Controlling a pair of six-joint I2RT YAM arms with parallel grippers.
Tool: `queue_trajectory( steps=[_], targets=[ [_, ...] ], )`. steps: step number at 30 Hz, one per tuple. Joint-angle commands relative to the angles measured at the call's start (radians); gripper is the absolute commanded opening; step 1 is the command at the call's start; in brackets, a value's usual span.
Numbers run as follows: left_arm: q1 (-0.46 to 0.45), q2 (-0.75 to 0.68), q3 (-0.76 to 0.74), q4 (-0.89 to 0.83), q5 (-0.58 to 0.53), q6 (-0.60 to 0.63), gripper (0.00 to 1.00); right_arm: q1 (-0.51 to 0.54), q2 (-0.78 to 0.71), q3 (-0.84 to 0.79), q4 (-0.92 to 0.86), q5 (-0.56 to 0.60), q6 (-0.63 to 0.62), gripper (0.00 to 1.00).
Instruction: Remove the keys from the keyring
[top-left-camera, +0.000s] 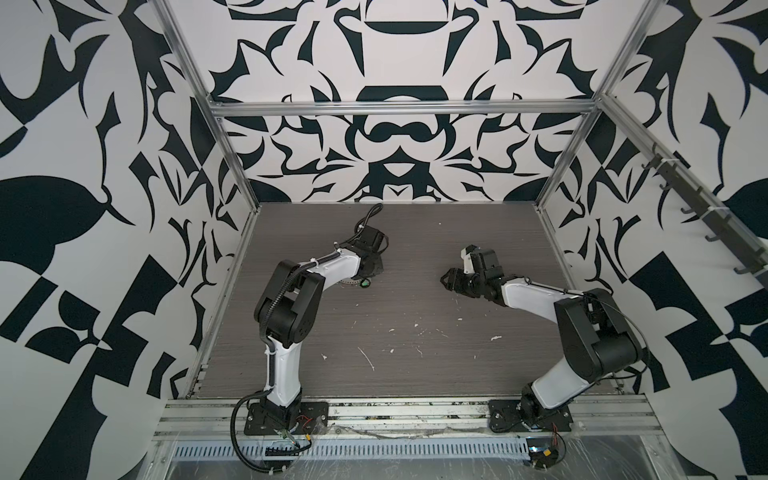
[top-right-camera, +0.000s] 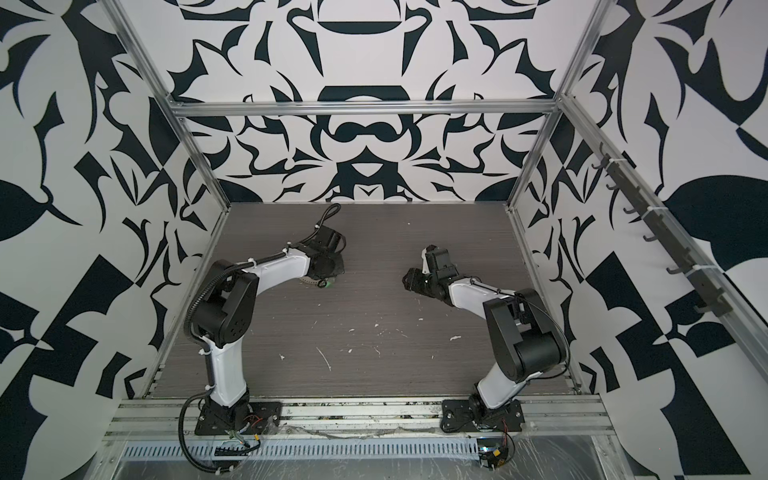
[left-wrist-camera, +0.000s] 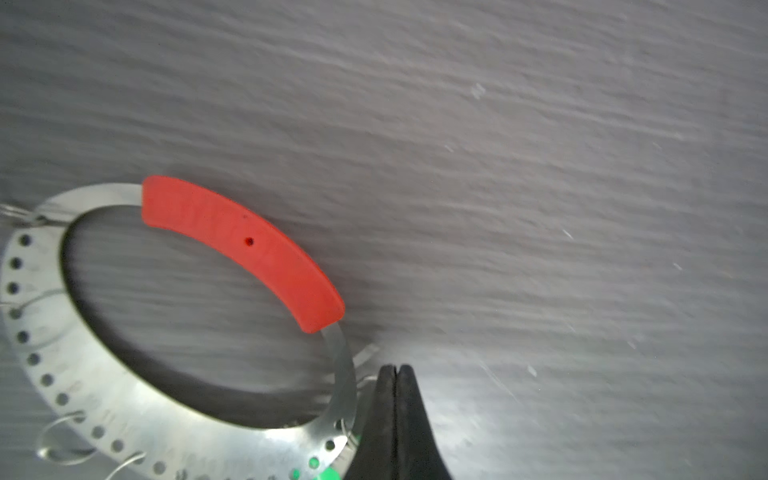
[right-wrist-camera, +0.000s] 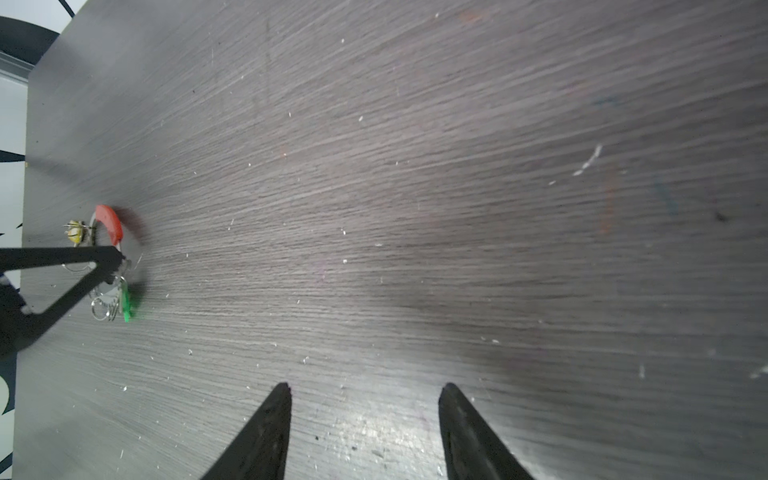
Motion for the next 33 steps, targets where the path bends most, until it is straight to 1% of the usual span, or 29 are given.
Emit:
queue_trajectory(
  steps=[1,4,6,10,14,17,19,22,23,27,30,33],
  targets=[
    [-0.057,-0.044,-0.035,0.057,0.06,-0.073,0.0,0.008,-0.002,0.017,0.02,-0.015,0.008,0.59],
    [-0.113,-0.046,-0.04,0.076,0.077,-0.093,0.0,0.013,-0.006,0.005,0.016,-0.014,0.016,0.59],
    [-0.135,-0.041,-0.045,0.091,0.1,-0.108,0.0,0.015,-0.007,-0.007,0.019,-0.018,0.027,0.59],
    [-0.145,-0.043,-0.066,0.123,0.154,-0.136,0.01,0.02,-0.016,-0.036,0.042,-0.037,0.047,0.59],
    [-0.145,-0.087,-0.098,0.145,0.151,-0.133,0.19,0.026,-0.036,-0.072,0.12,-0.079,0.083,0.58],
    [-0.145,-0.155,-0.13,0.16,0.117,-0.115,0.37,0.04,-0.038,-0.077,0.208,-0.138,0.115,0.54],
    [-0.143,-0.203,-0.152,0.16,0.089,-0.098,0.46,0.059,-0.024,-0.067,0.273,-0.176,0.136,0.52],
    [-0.144,-0.272,-0.189,0.155,0.03,-0.074,0.53,0.09,0.035,-0.03,0.351,-0.225,0.177,0.5],
    [-0.144,-0.296,-0.202,0.153,0.008,-0.07,0.54,0.094,0.062,-0.018,0.375,-0.251,0.202,0.49],
    [-0.144,-0.403,-0.287,0.168,-0.07,-0.052,0.61,0.099,0.209,0.02,0.586,-0.333,0.37,0.4],
    [-0.143,-0.466,-0.345,0.173,-0.103,-0.049,0.63,0.121,0.318,0.061,0.706,-0.363,0.468,0.34],
    [-0.142,-0.504,-0.379,0.158,-0.128,-0.048,0.64,0.146,0.393,0.093,0.765,-0.363,0.524,0.29]
  ],
)
